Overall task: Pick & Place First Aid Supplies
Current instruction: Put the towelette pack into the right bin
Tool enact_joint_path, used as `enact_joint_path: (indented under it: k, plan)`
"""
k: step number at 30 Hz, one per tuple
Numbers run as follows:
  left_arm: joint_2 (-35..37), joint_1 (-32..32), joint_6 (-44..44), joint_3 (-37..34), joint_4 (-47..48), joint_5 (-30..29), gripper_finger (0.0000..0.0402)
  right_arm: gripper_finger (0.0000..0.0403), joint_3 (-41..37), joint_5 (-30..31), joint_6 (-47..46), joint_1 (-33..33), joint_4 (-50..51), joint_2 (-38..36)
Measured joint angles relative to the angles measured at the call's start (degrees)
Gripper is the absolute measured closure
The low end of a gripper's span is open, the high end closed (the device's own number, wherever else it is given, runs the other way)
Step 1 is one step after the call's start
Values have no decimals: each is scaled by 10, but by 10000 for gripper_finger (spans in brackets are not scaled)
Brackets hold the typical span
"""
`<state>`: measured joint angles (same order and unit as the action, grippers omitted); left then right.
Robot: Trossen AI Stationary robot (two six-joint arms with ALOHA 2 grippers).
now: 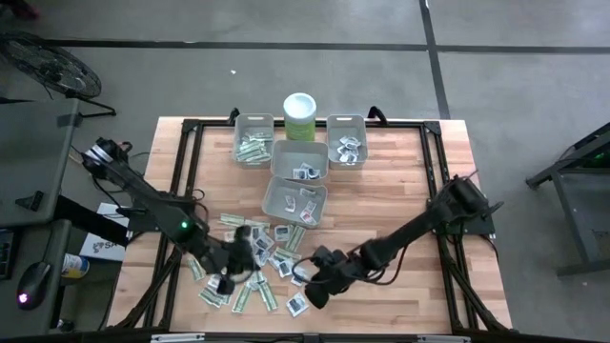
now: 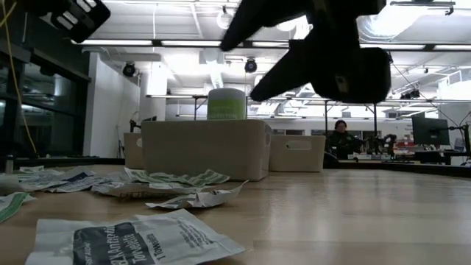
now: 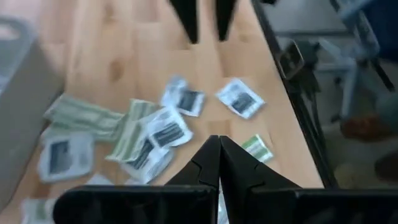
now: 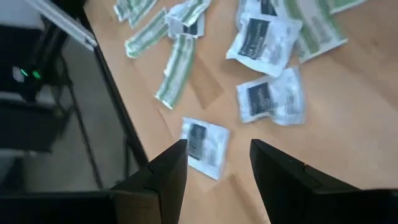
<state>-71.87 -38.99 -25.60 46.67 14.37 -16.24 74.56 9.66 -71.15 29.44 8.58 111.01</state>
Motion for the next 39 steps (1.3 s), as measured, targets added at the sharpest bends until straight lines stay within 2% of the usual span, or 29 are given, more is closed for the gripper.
enact_joint_path:
  k: [6,13,19,30,39]
  plan:
    - [-100,-2,111,-1,-130,43,401,234,0,37,-79,16,5,3]
    - [-198,0,136,12,-204,50,401,234,0,88,-142,29,28,5]
    - [-271,0,164,51,-282,66,401,234,-5,110,-165,36,32,5]
    - [-362,0,213,104,-278,88,402,234,-4,111,-164,40,46,20]
    - [-372,0,219,104,-283,93,401,234,-5,102,-165,40,36,33]
